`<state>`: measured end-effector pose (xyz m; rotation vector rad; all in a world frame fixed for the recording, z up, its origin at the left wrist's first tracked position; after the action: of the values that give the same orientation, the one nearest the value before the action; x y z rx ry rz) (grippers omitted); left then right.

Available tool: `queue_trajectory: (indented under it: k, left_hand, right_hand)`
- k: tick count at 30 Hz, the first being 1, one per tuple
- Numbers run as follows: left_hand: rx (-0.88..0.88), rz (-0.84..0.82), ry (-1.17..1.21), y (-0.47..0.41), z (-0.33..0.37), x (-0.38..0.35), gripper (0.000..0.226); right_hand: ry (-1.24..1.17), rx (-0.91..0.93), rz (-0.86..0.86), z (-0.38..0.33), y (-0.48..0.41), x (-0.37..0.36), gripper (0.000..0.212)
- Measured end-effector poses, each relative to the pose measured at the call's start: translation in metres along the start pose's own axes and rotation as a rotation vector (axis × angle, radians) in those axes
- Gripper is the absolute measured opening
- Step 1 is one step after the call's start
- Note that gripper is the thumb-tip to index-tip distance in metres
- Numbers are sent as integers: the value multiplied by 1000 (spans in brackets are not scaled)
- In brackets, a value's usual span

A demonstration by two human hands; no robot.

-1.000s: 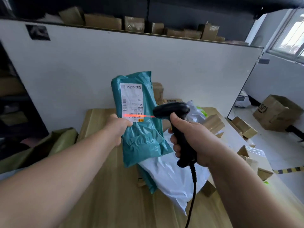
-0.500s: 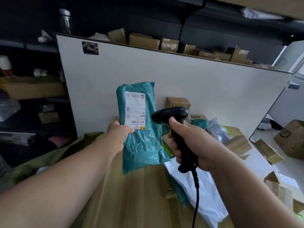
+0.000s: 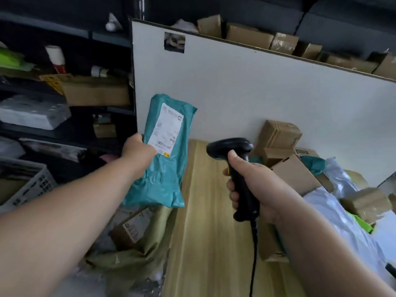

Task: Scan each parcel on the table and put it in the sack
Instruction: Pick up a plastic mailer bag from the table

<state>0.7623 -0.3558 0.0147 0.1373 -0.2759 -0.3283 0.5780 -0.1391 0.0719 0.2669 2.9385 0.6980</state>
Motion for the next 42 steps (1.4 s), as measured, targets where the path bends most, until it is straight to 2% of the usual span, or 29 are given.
queue_trajectory:
  k: [3, 6, 12, 15, 17, 19, 22, 26, 30, 35, 38, 42]
  left_hand:
    - [43, 68, -179, -20, -26, 39, 19]
    - [148, 43, -289, -36, -68, 52, 16]
    - [316, -107, -215, -57, -163, 31, 25]
    - [422, -205, -168, -62, -197, 19, 36]
    - [499, -283, -241, -62, -211, 15, 53]
    - [527, -379, -318, -58, -213, 8, 63]
    - [449, -449, -427, -51, -194, -9, 67]
    - [242, -508, -586, -34, -144, -47, 73]
    - [-21, -580, -703, -1, -81, -115, 75]
    - [-231, -734, -735, 56, -24, -214, 77]
    - [-266, -830, -743, 87, -4, -275, 78]
    - [-198, -923, -706, 115, 3, -348, 81]
  right_hand:
    - [-8, -38, -4, 11, -24, -19, 52]
    - [-25, -88, 0, 26, -45, -33, 53]
    - [-55, -173, 56, 65, -73, -35, 54]
    - [-73, -207, 79, 85, -79, -29, 57]
    - [-74, -227, 92, 95, -80, -23, 65]
    - [-99, -242, 103, 105, -78, -16, 65]
    - [-119, -246, 115, 112, -68, -6, 55]
    - [-132, -205, 162, 111, -46, 17, 52]
    - [-164, -158, 230, 113, -10, 51, 46]
    - [-173, -101, 317, 120, 45, 107, 45]
    - [-191, -91, 401, 131, 81, 147, 51]
    - [-235, -88, 481, 151, 124, 201, 48]
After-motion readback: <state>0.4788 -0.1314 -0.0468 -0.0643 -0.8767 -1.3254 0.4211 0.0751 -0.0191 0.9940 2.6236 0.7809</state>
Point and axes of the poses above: each hand's wrist, its own y-axis away from the middle knuckle, its own x-axis out of the back of the hand, z = x × y, the point moved 6 cm from there along -y, towards the middle knuckle, and after that the axes turned 14 degrees about -z, right-handed, at the moved point
